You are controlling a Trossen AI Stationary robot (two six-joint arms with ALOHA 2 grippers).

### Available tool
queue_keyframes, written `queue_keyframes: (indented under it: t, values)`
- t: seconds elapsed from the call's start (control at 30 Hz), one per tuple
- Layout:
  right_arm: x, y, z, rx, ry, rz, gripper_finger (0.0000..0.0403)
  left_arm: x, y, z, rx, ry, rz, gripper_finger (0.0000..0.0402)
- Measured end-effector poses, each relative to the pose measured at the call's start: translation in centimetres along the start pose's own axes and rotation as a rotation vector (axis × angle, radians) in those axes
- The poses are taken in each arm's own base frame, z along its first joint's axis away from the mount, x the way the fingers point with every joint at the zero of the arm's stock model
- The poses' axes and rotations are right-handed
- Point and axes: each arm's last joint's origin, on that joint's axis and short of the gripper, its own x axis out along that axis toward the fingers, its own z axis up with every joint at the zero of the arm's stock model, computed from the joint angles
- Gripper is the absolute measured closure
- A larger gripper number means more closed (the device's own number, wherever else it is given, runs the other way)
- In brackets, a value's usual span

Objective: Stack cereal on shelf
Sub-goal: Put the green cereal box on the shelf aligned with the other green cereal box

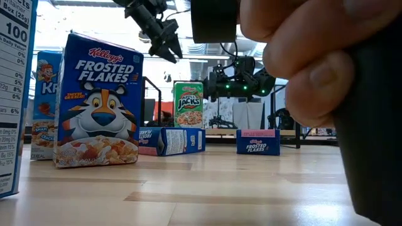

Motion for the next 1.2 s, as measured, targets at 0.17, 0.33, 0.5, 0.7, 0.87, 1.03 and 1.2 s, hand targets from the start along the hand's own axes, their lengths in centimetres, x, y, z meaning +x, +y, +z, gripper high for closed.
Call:
queue_keyframes:
  t: [0.17, 0.33, 0.5, 0.7, 0.87, 1.03, 1.2]
  values:
    - [0.0, -0.1, 0.0, -0.021, -0.002, -0.002, 0.0227, 2.1, 0.0, -0.7, 0.047, 0.041, -0.048, 0.0152]
    - [0.0, -0.1, 0.0, -0.026, -0.002, -0.002, 0.0227, 4.5, 0.2, -1.8, 0.040, 0.108, -0.080, 0.0152]
    - [0.0, -0.1, 0.0, -0.025, 0.000, -0.002, 0.0227, 4.8, 0.3, -1.9, 0.074, 0.107, -0.081, 0.0152]
    - [0.0, -0.1, 0.0, -0.026, 0.000, -0.002, 0.0227, 4.8, 0.2, -2.0, 0.100, 0.122, -0.076, 0.0152]
    - [0.0, -0.1, 0.0, -0.030, -0.003, -0.002, 0.0227, 4.9, 0.2, -2.2, 0.103, 0.130, -0.086, 0.0152]
    - [0.0, 0.0, 0.1, -0.033, -0.007, 0.000, 0.0227, 5.4, 0.3, -2.3, 0.125, 0.132, -0.069, 0.0152]
    - [0.0, 0.0, 0.1, -0.038, -0.010, 0.020, 0.0227, 7.0, 0.6, -3.2, 0.113, 0.180, -0.068, 0.0152]
